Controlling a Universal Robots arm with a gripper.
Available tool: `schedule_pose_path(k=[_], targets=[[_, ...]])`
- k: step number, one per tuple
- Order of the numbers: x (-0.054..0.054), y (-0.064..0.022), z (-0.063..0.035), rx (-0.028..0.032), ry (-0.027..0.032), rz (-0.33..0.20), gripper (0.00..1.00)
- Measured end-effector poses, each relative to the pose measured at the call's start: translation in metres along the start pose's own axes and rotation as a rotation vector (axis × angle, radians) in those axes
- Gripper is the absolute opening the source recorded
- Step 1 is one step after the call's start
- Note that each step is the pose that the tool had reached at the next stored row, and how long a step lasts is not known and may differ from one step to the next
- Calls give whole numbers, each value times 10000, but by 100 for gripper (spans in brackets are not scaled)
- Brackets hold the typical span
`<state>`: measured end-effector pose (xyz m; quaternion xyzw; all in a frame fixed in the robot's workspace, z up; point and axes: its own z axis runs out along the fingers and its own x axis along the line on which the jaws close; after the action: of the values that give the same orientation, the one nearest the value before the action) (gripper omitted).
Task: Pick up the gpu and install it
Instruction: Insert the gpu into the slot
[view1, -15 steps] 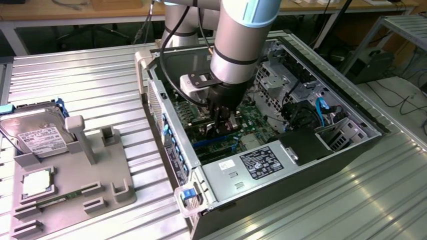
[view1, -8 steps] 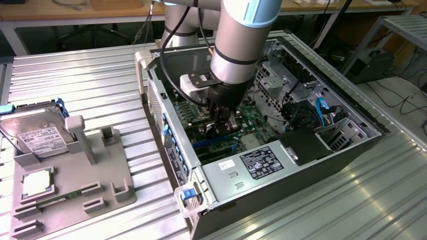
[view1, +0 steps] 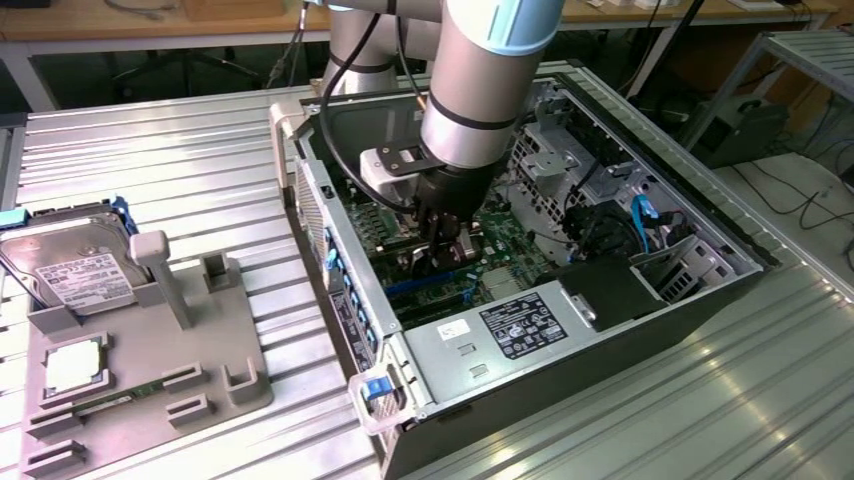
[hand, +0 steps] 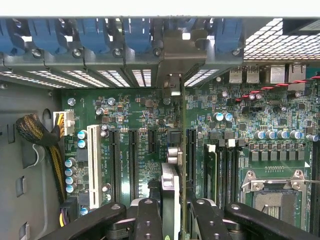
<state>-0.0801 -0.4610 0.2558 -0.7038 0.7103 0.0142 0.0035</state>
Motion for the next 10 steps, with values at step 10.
schedule_pose_path(k=[10], targets=[[0, -1, 30, -1, -9, 0, 28]])
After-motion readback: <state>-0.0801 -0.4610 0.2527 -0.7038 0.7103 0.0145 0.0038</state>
